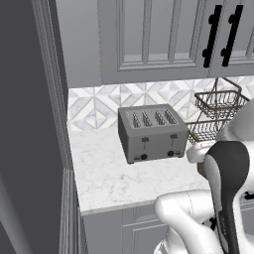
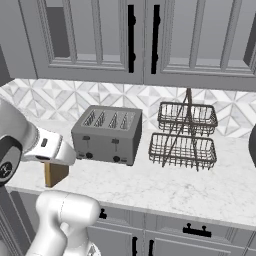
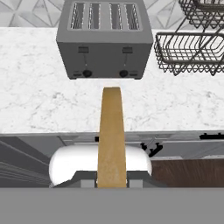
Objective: Start the toaster. Once the lever pops up, take the bread to the plate on the dining counter.
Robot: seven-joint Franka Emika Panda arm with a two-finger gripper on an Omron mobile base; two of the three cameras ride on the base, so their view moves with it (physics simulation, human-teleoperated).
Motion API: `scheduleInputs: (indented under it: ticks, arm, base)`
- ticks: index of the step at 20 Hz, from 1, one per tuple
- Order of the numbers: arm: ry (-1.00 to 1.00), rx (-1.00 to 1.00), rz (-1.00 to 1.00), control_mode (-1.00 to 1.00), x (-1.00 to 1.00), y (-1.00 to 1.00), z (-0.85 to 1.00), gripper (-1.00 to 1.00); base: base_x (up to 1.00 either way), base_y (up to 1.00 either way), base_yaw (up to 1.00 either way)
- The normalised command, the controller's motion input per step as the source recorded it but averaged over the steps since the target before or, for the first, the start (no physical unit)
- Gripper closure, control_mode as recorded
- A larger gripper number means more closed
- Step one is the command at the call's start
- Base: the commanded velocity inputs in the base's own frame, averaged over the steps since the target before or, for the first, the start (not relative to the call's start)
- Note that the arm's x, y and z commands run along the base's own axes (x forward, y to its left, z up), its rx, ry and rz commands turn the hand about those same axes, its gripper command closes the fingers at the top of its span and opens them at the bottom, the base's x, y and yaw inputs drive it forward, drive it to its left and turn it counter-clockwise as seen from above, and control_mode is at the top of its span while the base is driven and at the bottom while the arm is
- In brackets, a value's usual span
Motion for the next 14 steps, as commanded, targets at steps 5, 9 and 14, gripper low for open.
scheduleInputs:
  ticks: [5,9,14]
  arm:
    - [0.0,0.0,0.0,-1.0,-0.1,0.0,0.58,1.0]
    - [0.0,0.0,0.0,-1.0,-0.15,0.0,0.21,1.0]
    - [0.0,0.01,0.0,-1.0,0.0,0.0,0.0,1.0]
  base:
    - [0.0,0.0,0.0]
    - [0.0,0.0,0.0]
    - [0.0,0.0,0.0]
